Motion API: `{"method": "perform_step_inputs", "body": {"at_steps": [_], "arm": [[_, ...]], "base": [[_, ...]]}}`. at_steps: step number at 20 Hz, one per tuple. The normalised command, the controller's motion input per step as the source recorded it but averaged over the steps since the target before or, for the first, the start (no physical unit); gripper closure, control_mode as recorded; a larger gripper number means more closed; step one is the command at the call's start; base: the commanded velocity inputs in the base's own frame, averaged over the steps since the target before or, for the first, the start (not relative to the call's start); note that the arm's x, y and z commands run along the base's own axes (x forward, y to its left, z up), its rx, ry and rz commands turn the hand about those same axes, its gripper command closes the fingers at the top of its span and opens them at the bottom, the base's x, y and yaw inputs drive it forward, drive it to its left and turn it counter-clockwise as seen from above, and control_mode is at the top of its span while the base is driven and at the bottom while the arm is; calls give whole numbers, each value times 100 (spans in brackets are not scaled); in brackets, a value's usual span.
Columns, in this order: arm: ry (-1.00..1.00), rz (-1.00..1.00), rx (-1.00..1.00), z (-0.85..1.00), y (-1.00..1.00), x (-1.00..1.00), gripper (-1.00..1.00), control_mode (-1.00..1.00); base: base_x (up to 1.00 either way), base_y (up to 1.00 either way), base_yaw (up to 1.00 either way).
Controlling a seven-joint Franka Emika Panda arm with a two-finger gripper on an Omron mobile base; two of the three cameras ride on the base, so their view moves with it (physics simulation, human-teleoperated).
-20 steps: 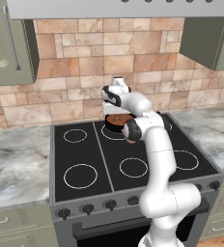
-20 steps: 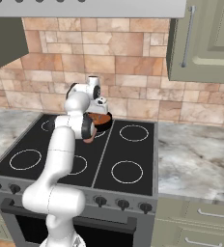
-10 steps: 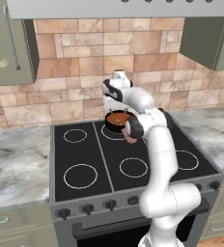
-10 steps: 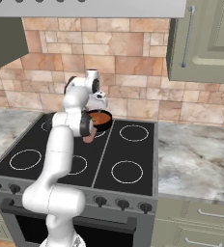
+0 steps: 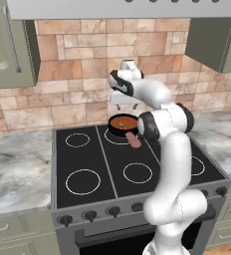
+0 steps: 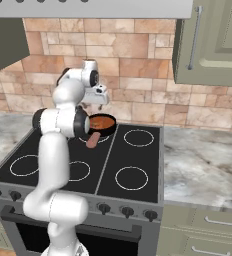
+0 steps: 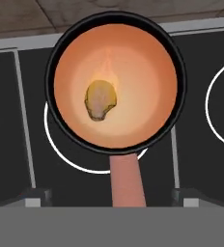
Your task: Retrieve the chicken drumstick from the fridge and place it on the saucepan with marinade on the stove.
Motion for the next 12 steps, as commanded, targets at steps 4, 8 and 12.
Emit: {"method": "perform_step_inputs", "body": {"at_steps": [4, 8, 12], "arm": [[-28, 0, 0, 44, 0, -100, -100, -100], [-29, 0, 1, 43, -15, -100, -100, -100], [-18, 0, 1, 54, -17, -100, -100, -100]], "base": [[0, 0, 0], [0, 0, 0], [0, 0, 0]]}}
